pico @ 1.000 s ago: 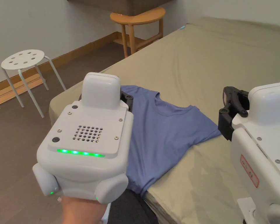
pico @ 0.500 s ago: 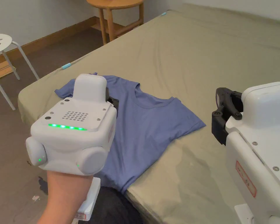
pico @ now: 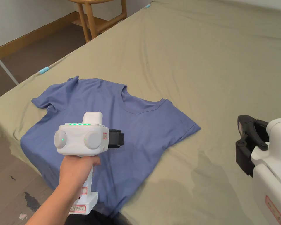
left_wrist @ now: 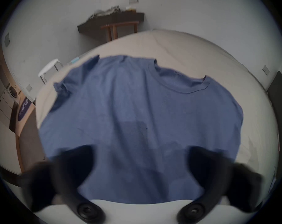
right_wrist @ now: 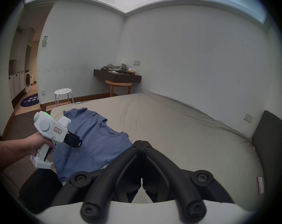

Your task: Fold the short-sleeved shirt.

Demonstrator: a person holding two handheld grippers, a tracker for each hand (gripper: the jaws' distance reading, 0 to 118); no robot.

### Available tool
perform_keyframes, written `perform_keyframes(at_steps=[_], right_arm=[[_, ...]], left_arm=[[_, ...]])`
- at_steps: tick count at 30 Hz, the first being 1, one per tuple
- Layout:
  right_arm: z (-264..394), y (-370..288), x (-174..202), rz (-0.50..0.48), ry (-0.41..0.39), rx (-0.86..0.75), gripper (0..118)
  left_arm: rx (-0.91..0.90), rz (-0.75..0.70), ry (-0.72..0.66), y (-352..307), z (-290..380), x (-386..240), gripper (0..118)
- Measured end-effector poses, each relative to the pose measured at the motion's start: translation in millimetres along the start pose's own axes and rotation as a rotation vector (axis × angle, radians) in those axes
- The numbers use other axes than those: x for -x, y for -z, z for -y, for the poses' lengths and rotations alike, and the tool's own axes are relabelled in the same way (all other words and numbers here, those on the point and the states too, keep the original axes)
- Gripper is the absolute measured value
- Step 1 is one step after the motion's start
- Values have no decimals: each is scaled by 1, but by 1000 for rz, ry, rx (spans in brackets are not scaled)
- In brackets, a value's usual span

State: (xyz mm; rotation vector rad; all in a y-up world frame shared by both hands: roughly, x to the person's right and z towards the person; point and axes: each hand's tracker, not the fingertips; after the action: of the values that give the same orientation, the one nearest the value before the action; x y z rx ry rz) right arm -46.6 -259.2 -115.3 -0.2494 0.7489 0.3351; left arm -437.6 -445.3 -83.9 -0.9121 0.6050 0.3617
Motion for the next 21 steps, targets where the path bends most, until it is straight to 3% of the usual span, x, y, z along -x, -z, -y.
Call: perform_keyframes(at_steps=[5, 10, 12, 13, 14, 15, 18, 21], right_arm=[[6, 6, -2, 10, 5, 28, 0], [11, 8, -1, 15, 2, 45, 0], [12, 8, -1, 14, 11, 51, 0], [13, 8, -1, 11, 18, 54, 0], [13, 8, -1, 11, 22, 55, 0], [14, 7, -1, 12, 24, 56, 0], [14, 4, -2, 16, 23, 56, 0], [12, -8, -5, 24, 20, 51, 0]], left_arm=[[30, -81, 33, 22, 4, -4, 114], [36, -63, 17, 23, 2, -5, 112], [6, -55, 50, 14, 3, -10, 92], [-42, -57, 77, 4, 3, -14, 68], [-53, -68, 101, 1, 3, -17, 22], [-55, -69, 112, -2, 3, -20, 0], [0, -35, 61, 11, 10, -14, 0], [-128, 16, -41, -2, 10, 1, 0]])
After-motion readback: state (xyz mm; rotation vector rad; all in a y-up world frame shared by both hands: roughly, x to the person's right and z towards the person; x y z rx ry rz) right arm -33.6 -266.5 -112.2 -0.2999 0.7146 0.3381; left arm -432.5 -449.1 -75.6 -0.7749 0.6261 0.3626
